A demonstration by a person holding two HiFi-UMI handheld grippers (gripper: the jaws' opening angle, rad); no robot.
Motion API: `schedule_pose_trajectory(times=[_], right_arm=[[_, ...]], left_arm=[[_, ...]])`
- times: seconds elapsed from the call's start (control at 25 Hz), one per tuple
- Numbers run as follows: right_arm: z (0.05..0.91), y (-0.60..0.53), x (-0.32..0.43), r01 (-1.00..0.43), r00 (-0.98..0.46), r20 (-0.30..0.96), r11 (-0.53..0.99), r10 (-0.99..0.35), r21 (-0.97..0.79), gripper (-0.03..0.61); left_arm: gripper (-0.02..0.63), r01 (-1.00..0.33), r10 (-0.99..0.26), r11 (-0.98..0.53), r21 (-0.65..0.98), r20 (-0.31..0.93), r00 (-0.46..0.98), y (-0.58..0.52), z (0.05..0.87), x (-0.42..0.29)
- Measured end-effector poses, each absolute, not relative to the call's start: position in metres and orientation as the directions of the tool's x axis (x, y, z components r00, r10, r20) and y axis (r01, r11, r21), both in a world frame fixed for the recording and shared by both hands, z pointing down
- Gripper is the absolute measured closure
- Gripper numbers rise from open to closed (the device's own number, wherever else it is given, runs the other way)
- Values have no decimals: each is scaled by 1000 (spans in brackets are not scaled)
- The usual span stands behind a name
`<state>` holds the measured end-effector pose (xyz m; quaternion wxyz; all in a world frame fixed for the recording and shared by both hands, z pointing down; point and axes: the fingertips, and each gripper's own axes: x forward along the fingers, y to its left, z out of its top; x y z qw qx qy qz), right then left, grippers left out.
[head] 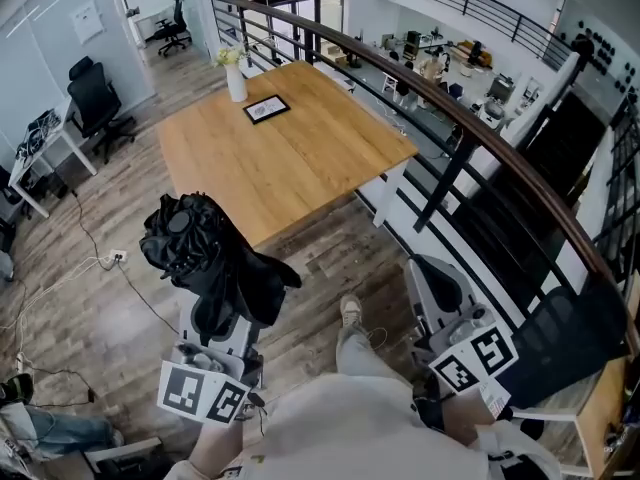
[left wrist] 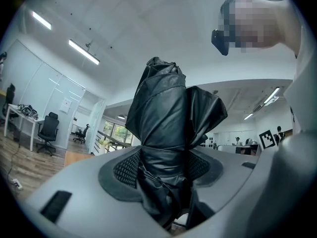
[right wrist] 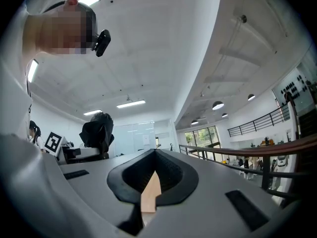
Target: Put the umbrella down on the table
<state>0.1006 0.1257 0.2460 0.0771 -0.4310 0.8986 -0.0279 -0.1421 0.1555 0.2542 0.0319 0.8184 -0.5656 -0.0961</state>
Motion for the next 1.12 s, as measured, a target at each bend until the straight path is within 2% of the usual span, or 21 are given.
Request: schedule_pose_trajectory(times=[0.52, 0.76, 1.12], right_arm=[[281, 42, 74, -693, -692, -127, 703, -711, -160, 552], [292, -24, 75, -693, -702, -51, 698, -710, -179, 551], [308, -87, 71, -647, -749, -27, 739, -662, -187, 552]], left_arm=[[359, -937, -954, -297, 183, -81, 287, 91, 290, -151], [360, -935, -955, -293, 200, -24, 294, 26, 297, -142], [360, -943, -966, -251, 218, 3, 258, -26, 307, -139]])
